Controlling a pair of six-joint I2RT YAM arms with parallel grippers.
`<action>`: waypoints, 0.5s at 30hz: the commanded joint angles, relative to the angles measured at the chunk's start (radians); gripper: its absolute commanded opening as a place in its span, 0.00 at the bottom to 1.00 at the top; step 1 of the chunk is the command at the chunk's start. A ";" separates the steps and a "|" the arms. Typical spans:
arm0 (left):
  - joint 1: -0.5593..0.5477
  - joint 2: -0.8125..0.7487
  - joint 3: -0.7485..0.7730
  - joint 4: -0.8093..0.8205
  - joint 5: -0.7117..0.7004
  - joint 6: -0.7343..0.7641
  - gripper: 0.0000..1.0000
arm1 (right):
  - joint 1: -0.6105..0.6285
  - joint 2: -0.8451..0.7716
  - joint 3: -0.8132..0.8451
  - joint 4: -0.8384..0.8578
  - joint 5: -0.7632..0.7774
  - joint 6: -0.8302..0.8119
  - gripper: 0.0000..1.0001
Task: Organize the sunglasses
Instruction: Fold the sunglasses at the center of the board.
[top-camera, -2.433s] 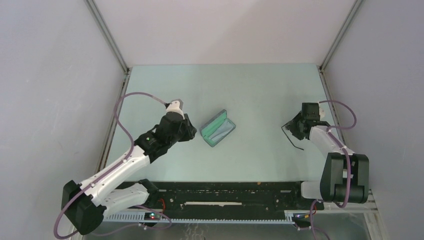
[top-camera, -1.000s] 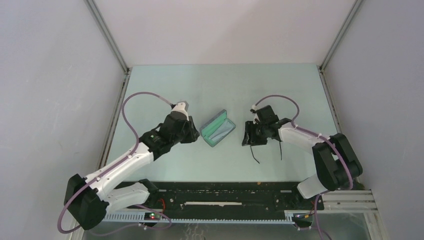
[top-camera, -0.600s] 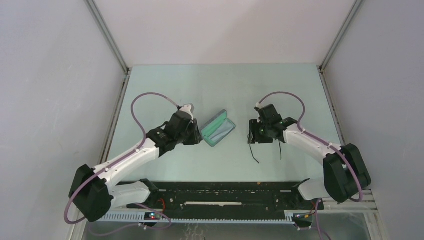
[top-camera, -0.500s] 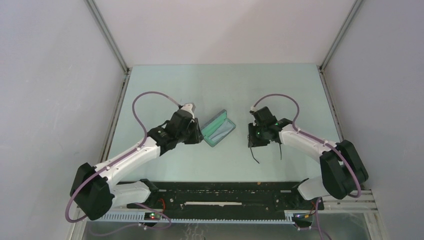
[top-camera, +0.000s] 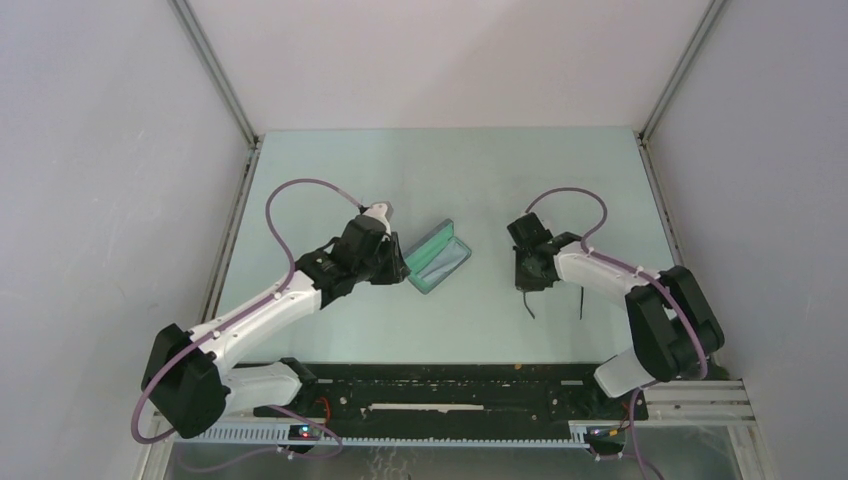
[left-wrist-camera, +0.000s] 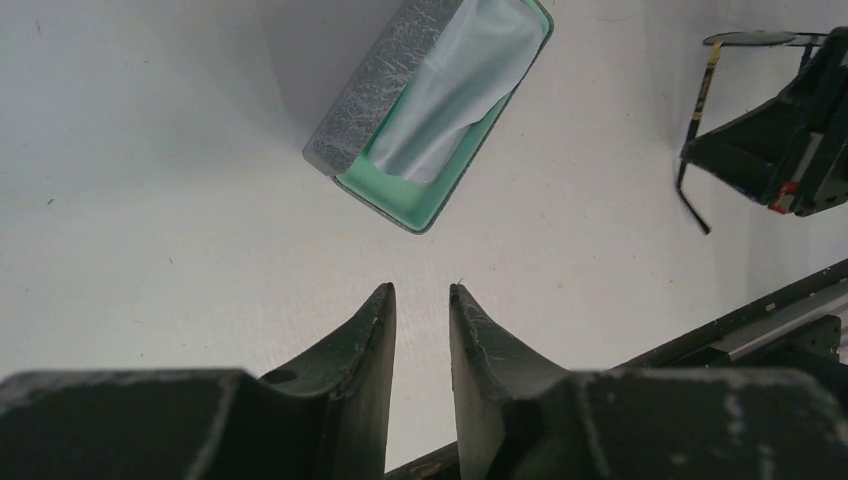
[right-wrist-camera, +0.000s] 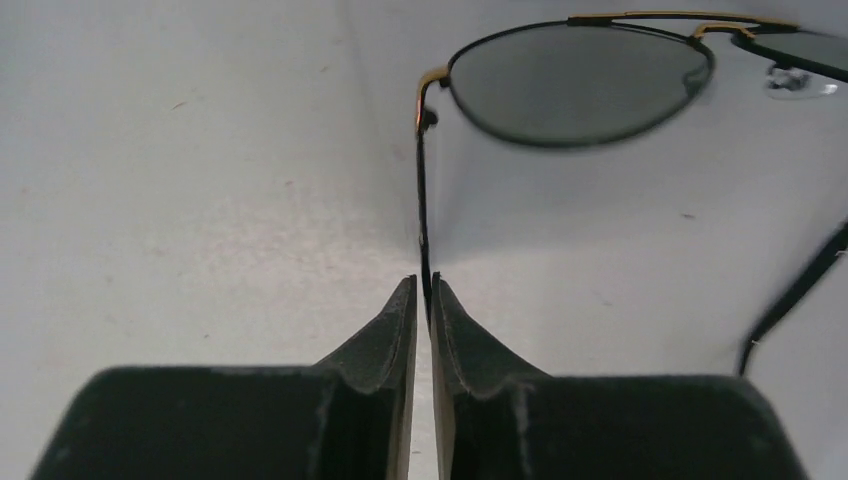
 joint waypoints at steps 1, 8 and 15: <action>0.001 -0.001 0.064 0.009 0.007 0.020 0.31 | -0.018 -0.090 0.013 -0.027 0.193 0.102 0.20; 0.000 0.011 0.074 0.009 0.019 0.023 0.31 | -0.128 -0.238 -0.028 -0.004 0.156 0.125 0.49; -0.009 0.032 0.101 0.023 0.036 0.025 0.31 | -0.406 -0.280 -0.041 -0.058 0.126 0.167 0.54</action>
